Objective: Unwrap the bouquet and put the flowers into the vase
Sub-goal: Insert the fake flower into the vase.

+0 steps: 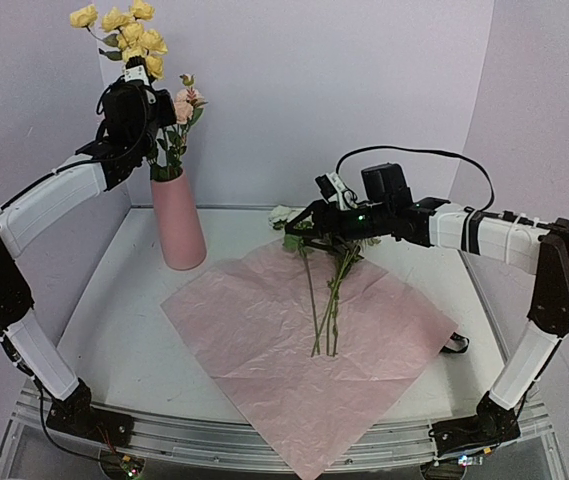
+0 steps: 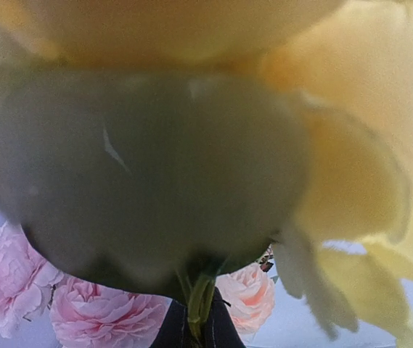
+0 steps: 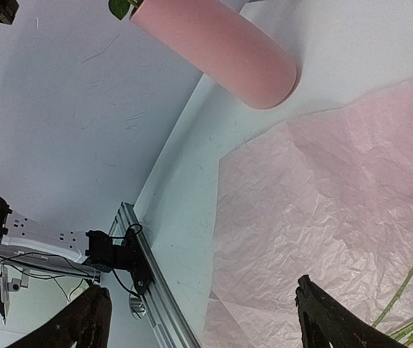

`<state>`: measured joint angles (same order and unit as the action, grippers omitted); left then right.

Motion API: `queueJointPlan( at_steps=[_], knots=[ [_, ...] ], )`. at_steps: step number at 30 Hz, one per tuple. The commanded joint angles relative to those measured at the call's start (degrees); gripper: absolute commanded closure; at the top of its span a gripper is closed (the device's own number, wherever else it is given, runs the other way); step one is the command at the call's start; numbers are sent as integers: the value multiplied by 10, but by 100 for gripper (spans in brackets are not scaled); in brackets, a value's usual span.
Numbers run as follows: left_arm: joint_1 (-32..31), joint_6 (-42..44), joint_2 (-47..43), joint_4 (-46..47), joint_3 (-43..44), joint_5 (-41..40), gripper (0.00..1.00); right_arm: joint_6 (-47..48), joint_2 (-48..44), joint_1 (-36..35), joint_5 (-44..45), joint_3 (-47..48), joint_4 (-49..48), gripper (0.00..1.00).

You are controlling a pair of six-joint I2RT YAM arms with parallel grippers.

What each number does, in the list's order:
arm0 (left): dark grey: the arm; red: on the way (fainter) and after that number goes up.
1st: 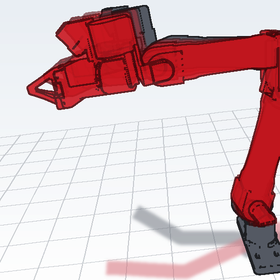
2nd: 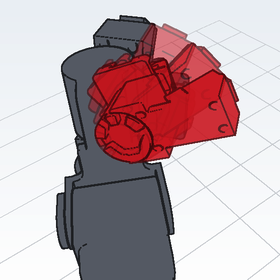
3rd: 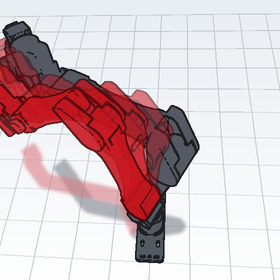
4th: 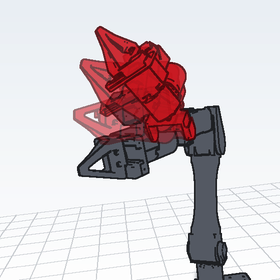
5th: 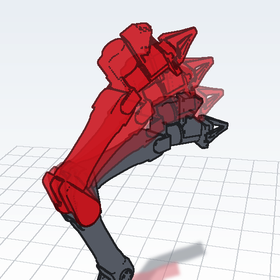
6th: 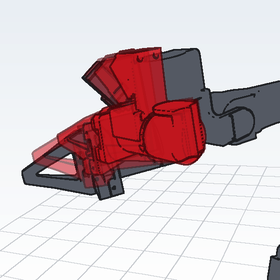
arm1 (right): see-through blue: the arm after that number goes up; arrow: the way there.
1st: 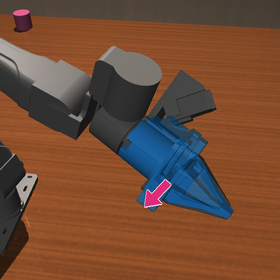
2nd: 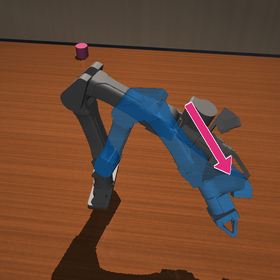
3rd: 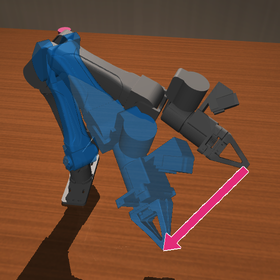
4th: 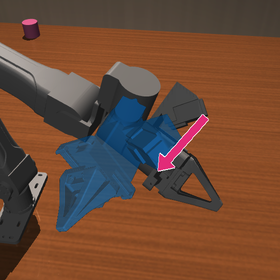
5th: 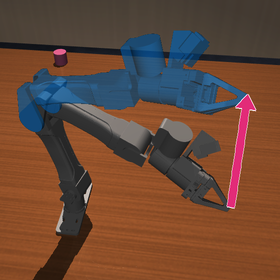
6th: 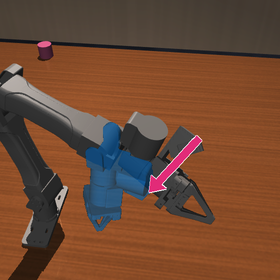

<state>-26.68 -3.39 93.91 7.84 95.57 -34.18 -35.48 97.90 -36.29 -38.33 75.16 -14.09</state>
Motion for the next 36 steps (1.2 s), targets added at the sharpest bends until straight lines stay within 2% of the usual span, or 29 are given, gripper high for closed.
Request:
queueJointPlan(
  at_steps=[1, 8, 15, 26, 31, 36],
  knots=[
    [2, -13, -8, 43, -25, -2, 98, 11, 4, 4, -17, 25, 0, 11],
    [2, -41, -27, 42, -77, 1, 80, 12, -3, 8, -16, 15, 1, 11],
    [2, -76, -67, 34, -142, 12, 56, 10, -6, 9, -18, 10, 2, 11],
    [1, -194, -165, -80, -245, 52, 41, -6, -22, 10, 18, -27, 21, 12],
    [1, -204, -206, -112, -279, 98, 31, -20, -29, 10, 15, -48, 23, 12],
    [1, -202, -218, -148, -277, 119, 20, -31, -32, 10, 17, -55, 22, 12]
  ],
)
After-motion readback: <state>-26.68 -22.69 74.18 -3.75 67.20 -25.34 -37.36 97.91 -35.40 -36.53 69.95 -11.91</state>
